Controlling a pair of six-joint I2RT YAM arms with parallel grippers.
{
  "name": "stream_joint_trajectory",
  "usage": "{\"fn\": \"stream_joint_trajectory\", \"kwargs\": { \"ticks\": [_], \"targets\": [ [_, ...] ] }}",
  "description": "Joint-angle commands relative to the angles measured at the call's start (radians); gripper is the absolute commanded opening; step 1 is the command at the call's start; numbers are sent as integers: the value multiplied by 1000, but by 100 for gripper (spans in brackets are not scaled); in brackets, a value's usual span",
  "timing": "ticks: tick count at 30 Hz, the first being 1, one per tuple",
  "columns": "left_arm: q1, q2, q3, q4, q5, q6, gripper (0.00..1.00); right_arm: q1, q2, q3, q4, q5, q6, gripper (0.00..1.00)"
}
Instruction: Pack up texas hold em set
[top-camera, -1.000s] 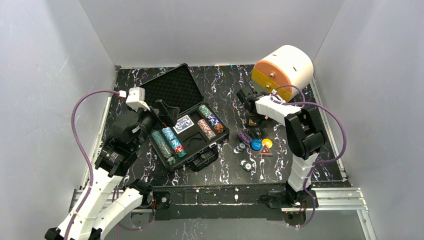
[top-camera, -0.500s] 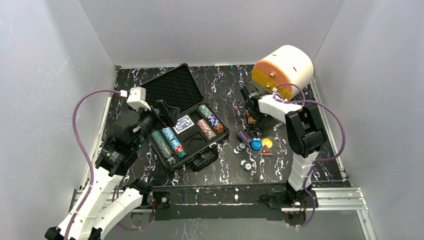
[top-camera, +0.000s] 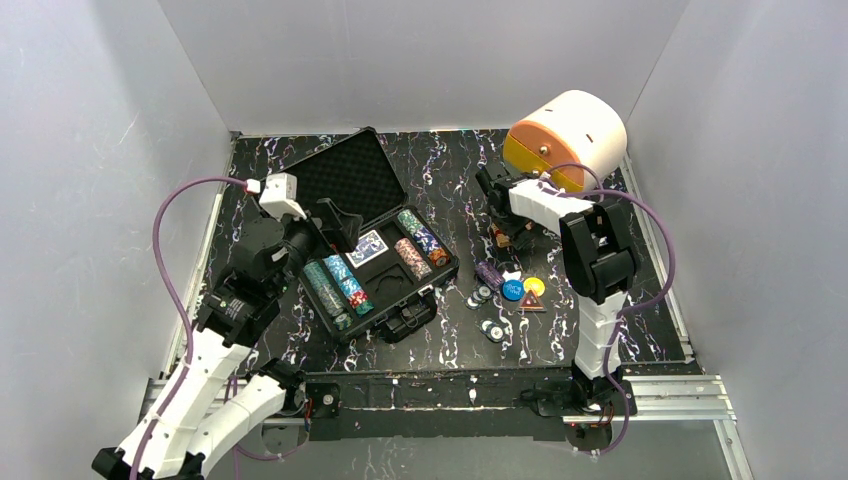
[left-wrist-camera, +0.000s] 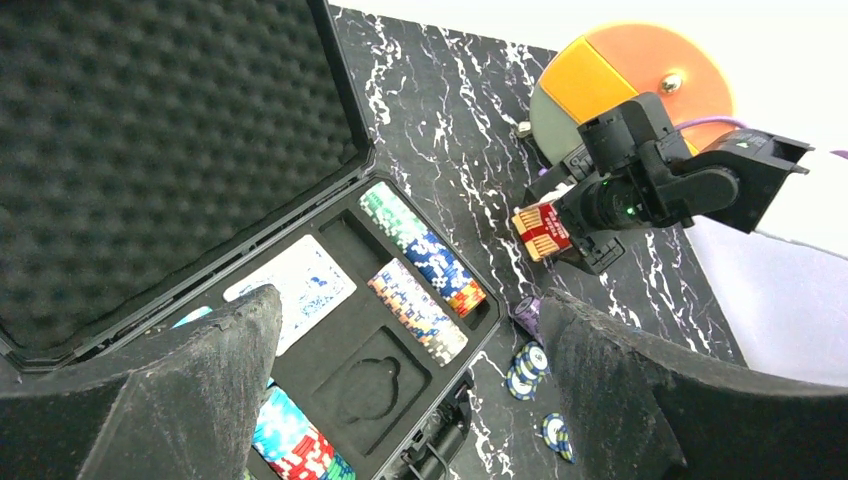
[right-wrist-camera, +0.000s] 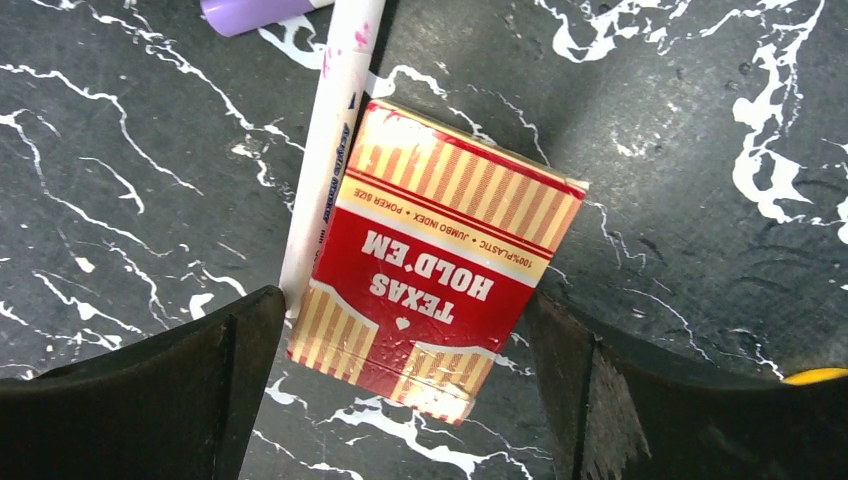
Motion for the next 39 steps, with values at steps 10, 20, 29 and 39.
{"fn": "stream_joint_trajectory", "kwargs": {
  "ticks": [10, 20, 29, 39],
  "targets": [
    [1, -37, -73, 72, -21, -11, 98, -6, -217, -243, -19, -72, -83, 91],
    [1, 8, -45, 55, 11, -4, 98, -32, -180, -219, 67, -114, -290, 96],
    [1, -36, -74, 53, -15, -30, 98, -40, -203, -254, 146, -114, -408, 94],
    [1, -7, -41, 56, -20, -20, 98, -46, -282, -257, 157, -84, -435, 96]
  ]
}}
